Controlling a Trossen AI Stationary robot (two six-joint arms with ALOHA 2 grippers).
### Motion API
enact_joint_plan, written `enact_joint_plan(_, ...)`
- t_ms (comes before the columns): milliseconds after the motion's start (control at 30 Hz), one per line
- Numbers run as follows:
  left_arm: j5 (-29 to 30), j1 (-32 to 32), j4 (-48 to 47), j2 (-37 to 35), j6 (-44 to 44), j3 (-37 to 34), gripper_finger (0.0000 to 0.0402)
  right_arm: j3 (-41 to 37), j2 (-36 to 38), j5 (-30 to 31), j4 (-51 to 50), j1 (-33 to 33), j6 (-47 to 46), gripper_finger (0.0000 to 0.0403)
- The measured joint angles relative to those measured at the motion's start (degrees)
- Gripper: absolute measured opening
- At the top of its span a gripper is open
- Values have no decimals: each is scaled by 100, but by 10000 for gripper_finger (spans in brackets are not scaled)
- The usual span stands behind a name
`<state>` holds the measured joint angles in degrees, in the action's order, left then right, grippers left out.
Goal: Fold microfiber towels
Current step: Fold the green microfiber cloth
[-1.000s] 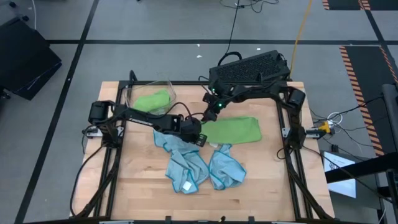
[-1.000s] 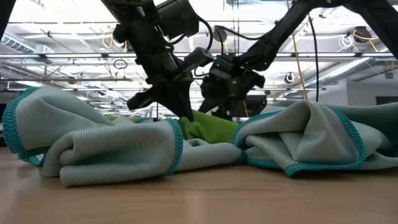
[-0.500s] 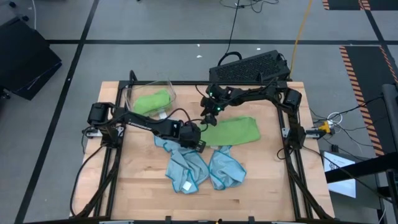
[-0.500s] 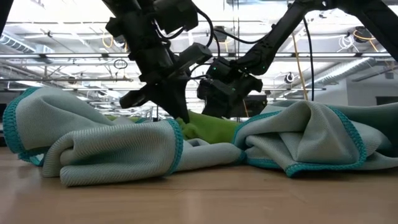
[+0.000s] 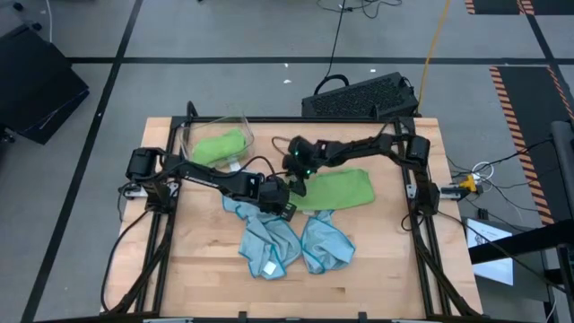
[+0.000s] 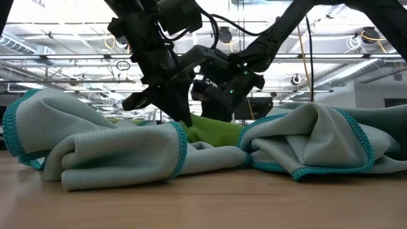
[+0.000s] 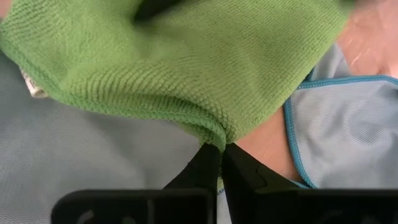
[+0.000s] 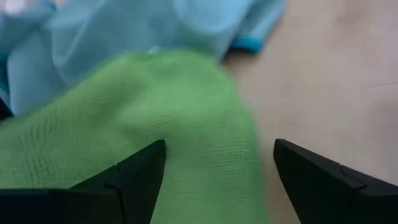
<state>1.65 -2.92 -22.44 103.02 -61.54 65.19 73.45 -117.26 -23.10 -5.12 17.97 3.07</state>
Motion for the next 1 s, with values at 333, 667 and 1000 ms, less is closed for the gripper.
enact_joint_plan(333,-4,-11,-7,0,124,0,8,22,-277,103,87,-227,-200,292)
enact_joint_plan(667,-2,-4,-94,2,256,0,6,13,-313,235,46,-177,51,184)
enact_joint_plan(1000,-42,249,-337,-164,602,2,6,-65,-131,178,-353,-19,96,8)
